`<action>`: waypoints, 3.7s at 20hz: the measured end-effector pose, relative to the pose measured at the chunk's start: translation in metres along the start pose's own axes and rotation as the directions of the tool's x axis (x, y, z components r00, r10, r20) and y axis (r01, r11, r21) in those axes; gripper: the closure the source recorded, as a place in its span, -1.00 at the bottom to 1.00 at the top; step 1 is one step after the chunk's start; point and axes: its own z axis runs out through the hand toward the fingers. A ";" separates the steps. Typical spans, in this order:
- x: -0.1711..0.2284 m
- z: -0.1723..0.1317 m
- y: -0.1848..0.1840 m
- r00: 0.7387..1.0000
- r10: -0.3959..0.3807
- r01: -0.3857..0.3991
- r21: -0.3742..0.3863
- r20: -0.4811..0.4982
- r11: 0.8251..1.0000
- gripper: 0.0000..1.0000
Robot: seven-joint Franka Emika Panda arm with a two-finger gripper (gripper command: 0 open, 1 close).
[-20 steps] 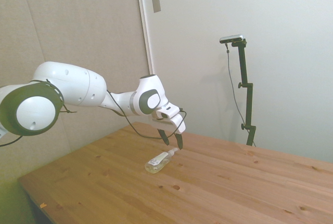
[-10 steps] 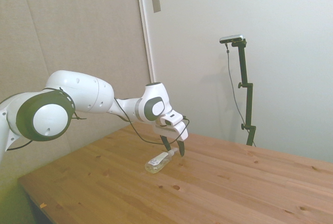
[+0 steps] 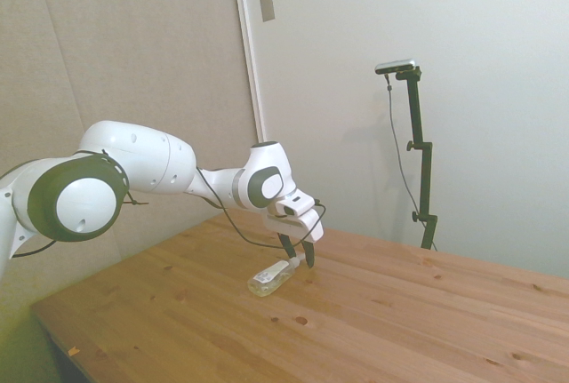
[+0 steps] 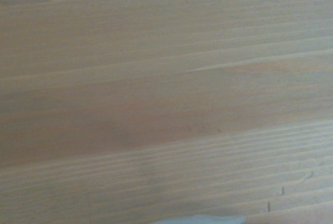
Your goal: Stand the sanitizer
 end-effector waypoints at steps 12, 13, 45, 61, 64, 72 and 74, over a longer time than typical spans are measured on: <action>0.005 0.001 0.004 1.000 0.011 -0.011 0.007 0.015 1.000 1.00; 0.005 0.001 0.004 1.000 0.011 -0.011 0.008 0.015 1.000 1.00; -0.053 -0.115 0.038 0.667 0.524 -0.359 0.388 -0.530 0.849 1.00; -0.060 -0.102 0.034 0.350 0.654 -0.400 0.524 -0.670 0.752 1.00; -0.059 -0.098 0.033 0.348 0.651 -0.402 0.520 -0.674 0.753 1.00; -0.061 -0.080 0.027 0.360 0.637 -0.403 0.502 -0.682 0.765 1.00; -0.061 -0.077 0.026 0.361 0.634 -0.403 0.499 -0.684 0.767 1.00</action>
